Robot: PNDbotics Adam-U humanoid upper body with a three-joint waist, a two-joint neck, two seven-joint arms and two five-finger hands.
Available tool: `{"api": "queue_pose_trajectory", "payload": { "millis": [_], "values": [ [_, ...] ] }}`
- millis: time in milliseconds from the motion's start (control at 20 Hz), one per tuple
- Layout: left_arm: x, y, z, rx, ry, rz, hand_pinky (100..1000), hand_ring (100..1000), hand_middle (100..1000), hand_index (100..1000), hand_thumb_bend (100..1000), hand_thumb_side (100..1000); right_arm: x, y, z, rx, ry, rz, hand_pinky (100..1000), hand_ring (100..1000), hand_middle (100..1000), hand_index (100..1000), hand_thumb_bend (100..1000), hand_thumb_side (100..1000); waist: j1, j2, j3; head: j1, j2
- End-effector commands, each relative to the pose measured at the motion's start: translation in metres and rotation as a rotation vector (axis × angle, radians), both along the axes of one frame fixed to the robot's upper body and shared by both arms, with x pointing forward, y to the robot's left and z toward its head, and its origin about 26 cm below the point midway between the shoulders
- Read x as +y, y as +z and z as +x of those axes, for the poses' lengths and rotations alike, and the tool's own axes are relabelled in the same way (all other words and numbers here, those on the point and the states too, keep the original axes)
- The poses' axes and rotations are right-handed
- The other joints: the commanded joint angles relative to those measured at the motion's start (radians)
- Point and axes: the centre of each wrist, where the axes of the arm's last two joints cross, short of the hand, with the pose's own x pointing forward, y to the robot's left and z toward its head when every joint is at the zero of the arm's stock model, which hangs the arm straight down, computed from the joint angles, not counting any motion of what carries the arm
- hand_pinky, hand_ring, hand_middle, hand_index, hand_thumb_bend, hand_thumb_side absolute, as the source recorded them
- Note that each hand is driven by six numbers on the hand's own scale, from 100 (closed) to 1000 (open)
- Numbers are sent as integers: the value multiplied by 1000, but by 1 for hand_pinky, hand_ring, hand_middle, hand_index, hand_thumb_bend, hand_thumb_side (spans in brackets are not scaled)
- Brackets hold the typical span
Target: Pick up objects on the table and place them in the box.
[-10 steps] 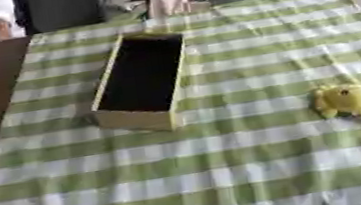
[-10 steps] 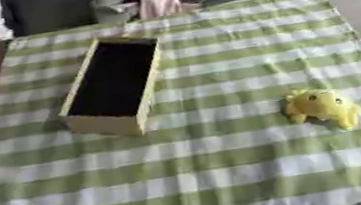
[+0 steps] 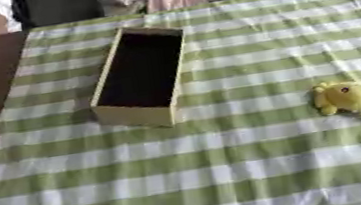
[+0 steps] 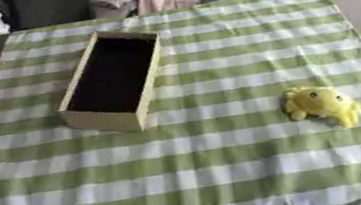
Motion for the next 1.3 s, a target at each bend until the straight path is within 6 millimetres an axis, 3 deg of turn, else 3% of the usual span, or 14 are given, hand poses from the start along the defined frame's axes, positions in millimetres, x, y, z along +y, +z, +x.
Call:
{"api": "queue_pose_trajectory", "payload": {
  "millis": [50,500,950,1300],
  "values": [
    [4,8,-3,-22,5,29,468,983,868,695,100,745,-12,19,9,18,-39,-140,684,747,824,851,100,928,-5,-11,1,-4,4],
    [6,8,-4,-6,2,56,467,985,869,695,100,746,-42,48,47,178,-135,-566,842,813,827,861,100,1000,-23,-18,-4,-6,13],
    [7,6,-5,8,1,72,465,985,870,695,100,744,-60,46,62,299,-150,-750,904,847,837,870,100,1000,-30,-32,-6,-8,22],
    [7,5,-5,16,-2,76,465,986,870,695,100,744,-45,35,79,413,-40,-843,917,868,850,874,100,1000,-29,-36,-10,-11,22]
  ]
}}
